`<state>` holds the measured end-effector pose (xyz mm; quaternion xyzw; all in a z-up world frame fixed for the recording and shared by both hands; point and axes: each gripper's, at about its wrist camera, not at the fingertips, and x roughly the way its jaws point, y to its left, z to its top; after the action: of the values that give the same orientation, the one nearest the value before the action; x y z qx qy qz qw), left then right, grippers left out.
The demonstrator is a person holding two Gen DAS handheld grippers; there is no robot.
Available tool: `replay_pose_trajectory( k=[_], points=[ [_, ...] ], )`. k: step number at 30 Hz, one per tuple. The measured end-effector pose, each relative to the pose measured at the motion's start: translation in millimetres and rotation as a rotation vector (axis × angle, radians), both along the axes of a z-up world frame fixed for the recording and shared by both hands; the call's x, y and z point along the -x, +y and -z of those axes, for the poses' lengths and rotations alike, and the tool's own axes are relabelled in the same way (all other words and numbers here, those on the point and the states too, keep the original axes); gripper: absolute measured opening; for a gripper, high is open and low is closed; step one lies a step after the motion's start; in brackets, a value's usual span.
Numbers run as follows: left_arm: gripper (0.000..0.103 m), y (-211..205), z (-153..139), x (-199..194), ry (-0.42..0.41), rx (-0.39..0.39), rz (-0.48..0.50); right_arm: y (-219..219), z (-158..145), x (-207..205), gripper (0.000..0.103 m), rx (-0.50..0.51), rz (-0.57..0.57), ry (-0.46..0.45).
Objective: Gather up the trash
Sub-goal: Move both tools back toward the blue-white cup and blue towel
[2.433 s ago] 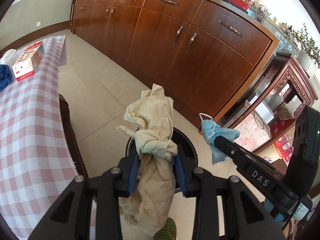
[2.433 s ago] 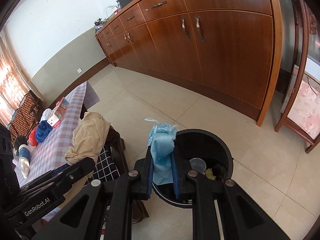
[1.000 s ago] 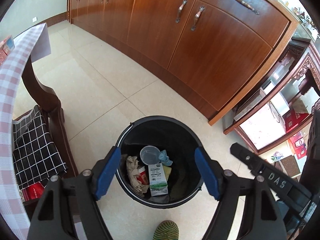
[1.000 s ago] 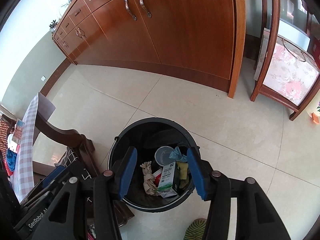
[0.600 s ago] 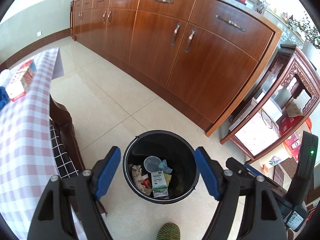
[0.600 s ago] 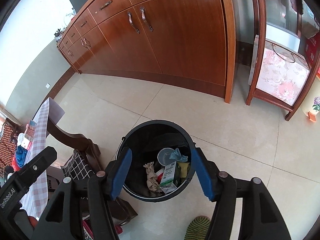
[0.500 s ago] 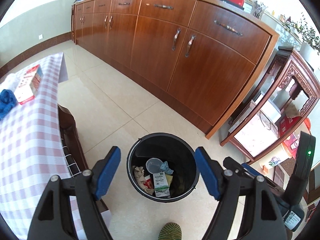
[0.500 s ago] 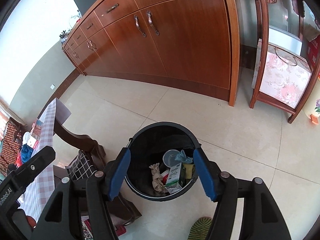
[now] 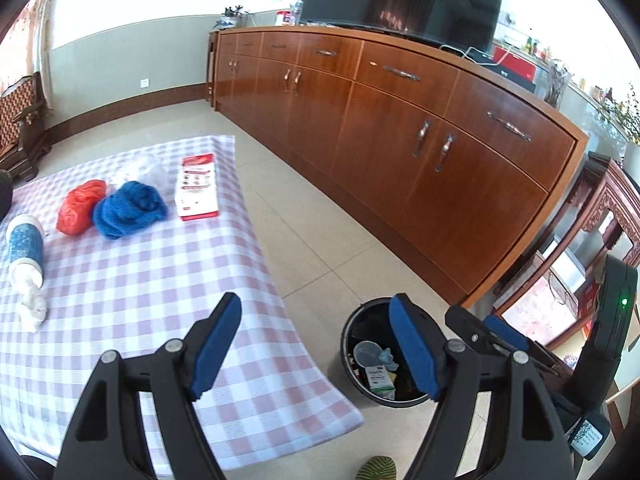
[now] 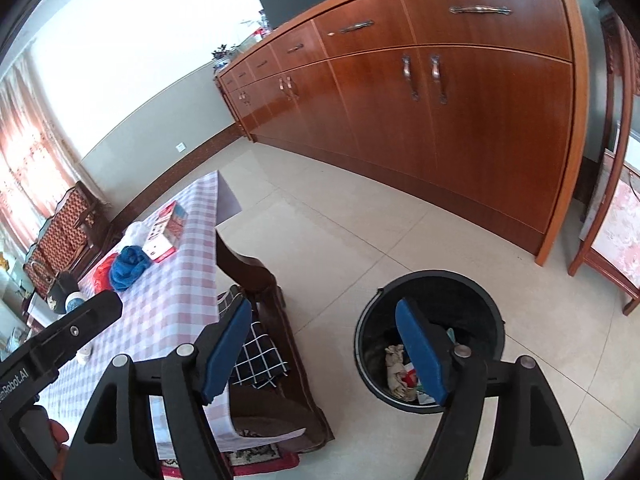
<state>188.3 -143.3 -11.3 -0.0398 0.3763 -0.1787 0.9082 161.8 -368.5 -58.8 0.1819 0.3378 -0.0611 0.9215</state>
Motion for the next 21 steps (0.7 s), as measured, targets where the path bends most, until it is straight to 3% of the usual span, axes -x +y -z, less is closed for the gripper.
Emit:
replay_pose_trajectory(
  k=[9,21],
  points=[
    [0.078,84,6,-4,0.007,-0.003,-0.176,84,-9,-33,0.077,0.043,-0.181,-0.02],
    [0.078,174,26,-9,0.047,-0.001,-0.349,165,3,-64,0.077,0.05,-0.345,0.001]
  ],
)
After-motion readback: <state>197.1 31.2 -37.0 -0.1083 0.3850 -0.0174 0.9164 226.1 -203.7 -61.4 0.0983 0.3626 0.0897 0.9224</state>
